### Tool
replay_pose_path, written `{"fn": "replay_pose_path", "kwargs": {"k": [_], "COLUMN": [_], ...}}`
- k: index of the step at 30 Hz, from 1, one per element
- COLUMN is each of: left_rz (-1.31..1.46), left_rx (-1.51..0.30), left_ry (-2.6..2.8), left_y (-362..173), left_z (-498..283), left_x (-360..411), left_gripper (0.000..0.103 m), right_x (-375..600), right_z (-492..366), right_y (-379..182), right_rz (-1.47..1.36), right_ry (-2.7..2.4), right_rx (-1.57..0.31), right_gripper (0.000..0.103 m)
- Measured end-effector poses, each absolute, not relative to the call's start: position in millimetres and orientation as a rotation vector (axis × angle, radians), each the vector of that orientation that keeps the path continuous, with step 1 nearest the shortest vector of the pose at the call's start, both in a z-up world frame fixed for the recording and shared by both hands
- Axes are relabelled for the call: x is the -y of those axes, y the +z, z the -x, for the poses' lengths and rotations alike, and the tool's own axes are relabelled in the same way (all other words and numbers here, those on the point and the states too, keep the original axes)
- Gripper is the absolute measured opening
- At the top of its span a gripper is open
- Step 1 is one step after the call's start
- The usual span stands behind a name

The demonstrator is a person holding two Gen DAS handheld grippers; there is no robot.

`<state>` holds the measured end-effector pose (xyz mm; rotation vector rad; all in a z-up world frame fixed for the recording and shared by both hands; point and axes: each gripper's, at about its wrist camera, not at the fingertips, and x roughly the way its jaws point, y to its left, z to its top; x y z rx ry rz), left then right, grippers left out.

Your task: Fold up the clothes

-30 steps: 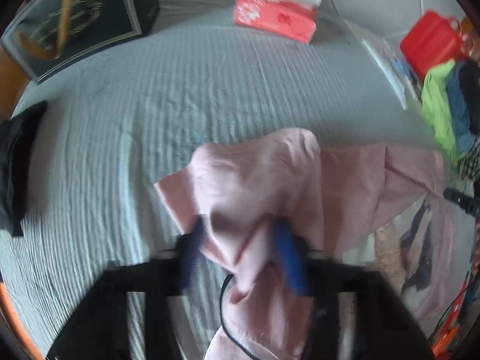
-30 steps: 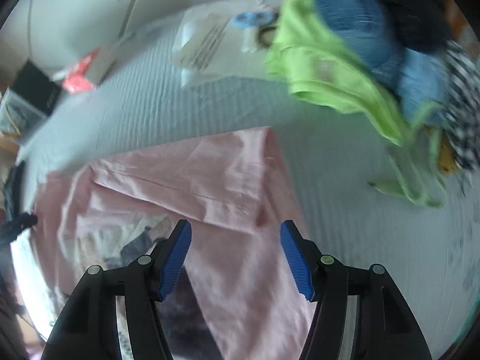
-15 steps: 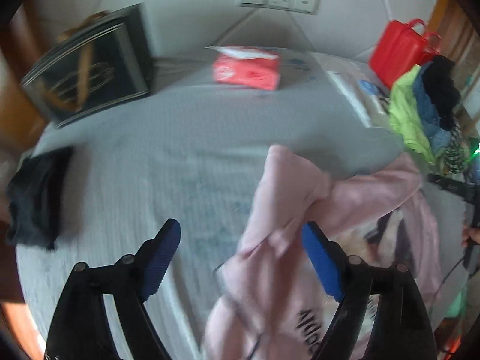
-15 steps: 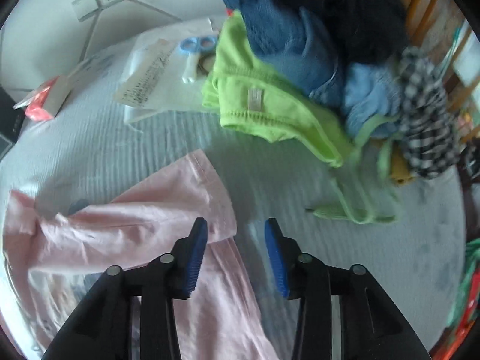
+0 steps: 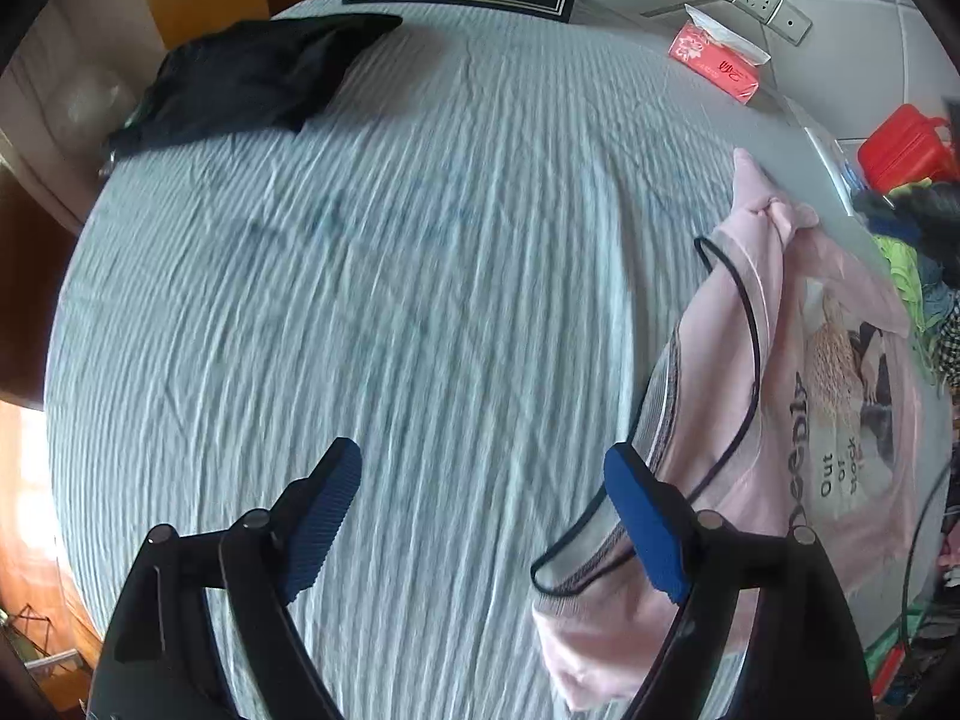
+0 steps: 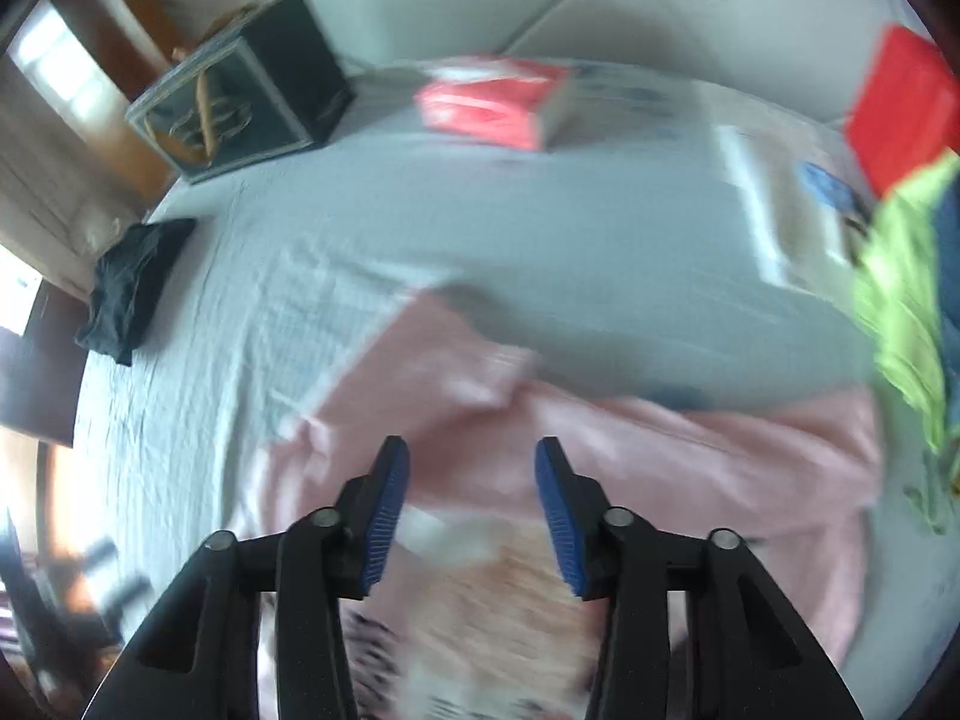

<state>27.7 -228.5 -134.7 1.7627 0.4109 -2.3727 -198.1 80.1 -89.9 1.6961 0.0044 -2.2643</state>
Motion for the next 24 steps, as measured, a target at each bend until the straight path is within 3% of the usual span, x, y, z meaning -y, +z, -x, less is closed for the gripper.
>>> {"fn": "replay_pose_path", "kwargs": {"k": [3, 6, 7, 8, 9, 10, 12, 16, 19, 24], "left_rz": [-1.802, -1.850, -1.861, -1.871, -1.885, -1.896, -1.891, -1.827, -1.796, -1.745], "left_rx": [-0.507, -0.561, -0.577, -0.588, -0.592, -0.595, -0.612, -0.588, -0.570, -0.617], "left_ry": [-2.390, -2.392, -2.394, -2.392, -2.380, -2.364, -2.353, -2.422, -2.440, -2.368], "left_y": [-142.1, -154.2, -156.9, -159.6, -163.5, -167.1, -170.1, -153.6, -146.5, -147.6], "left_z": [-42.3, -50.7, -51.6, -52.2, -53.0, -54.0, -56.5, -65.9, -77.5, -97.8], "left_x": [225.0, 214.7, 212.0, 209.4, 205.5, 202.1, 197.2, 168.9, 136.5, 97.3], "left_gripper": [0.083, 0.083, 0.075, 0.064, 0.040, 0.024, 0.014, 0.011, 0.011, 0.012], "right_x": [-31.6, 2.7, 10.5, 18.7, 21.9, 20.5, 2.7, -93.6, -180.0, -309.3], "right_z": [215.2, 225.9, 226.3, 224.9, 223.0, 220.8, 212.9, 178.5, 152.1, 111.5], "right_y": [-109.1, -134.4, -143.8, -153.9, -159.9, -162.7, -149.4, -96.0, -90.0, -146.7], "right_rz": [-1.756, -1.830, -1.847, -1.856, -1.862, -1.863, -1.795, -1.610, -1.613, -1.902], "right_ry": [-2.220, -2.206, -2.199, -2.186, -2.168, -2.152, -2.172, -2.231, -2.256, -2.222], "right_rx": [-0.060, -0.175, -0.232, -0.312, -0.357, -0.354, -0.261, 0.043, 0.153, 0.100], "right_gripper": [0.063, 0.065, 0.064, 0.049, 0.008, 0.006, 0.006, 0.006, 0.006, 0.017]}}
